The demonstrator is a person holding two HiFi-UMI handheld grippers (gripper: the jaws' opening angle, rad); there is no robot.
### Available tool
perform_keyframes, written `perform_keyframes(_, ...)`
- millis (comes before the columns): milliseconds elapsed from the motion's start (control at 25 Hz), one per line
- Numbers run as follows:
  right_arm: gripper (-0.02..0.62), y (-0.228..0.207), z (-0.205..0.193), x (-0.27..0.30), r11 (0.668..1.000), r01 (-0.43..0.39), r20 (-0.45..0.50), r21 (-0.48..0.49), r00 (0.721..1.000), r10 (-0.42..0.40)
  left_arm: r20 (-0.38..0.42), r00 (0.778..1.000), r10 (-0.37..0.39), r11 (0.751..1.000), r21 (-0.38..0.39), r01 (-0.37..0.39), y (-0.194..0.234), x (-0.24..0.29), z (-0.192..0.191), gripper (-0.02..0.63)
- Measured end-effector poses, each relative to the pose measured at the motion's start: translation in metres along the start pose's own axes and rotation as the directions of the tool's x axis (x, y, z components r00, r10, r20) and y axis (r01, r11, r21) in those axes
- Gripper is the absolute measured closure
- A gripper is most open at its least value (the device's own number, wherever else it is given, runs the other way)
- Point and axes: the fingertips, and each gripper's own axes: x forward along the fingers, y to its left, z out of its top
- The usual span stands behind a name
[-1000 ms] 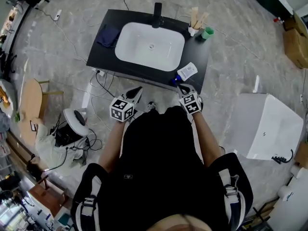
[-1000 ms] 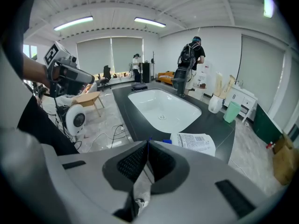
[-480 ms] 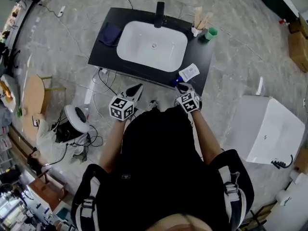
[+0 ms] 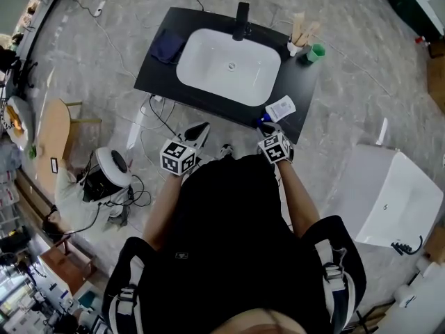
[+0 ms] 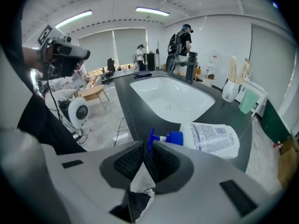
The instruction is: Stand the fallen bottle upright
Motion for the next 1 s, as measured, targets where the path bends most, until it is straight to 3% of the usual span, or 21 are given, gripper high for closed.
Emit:
perform_keyframes(520, 0.52, -0.002, 0.005, 0.003, 0.997, -0.017, 0.005, 0.074, 1.0, 0.017, -0.016, 1.0, 0.005, 1.0, 0.02, -0.005, 0.004, 0.0, -0.001, 0.591)
perform_keyframes(1000, 0.52, 0.014, 0.031, -0.007, 0.995, -0.069, 0.054, 0.067, 0.996, 0.065, 0.004, 1.0, -0.002, 1.0, 0.009, 0.002, 0.002, 0.002, 0.004, 0.591)
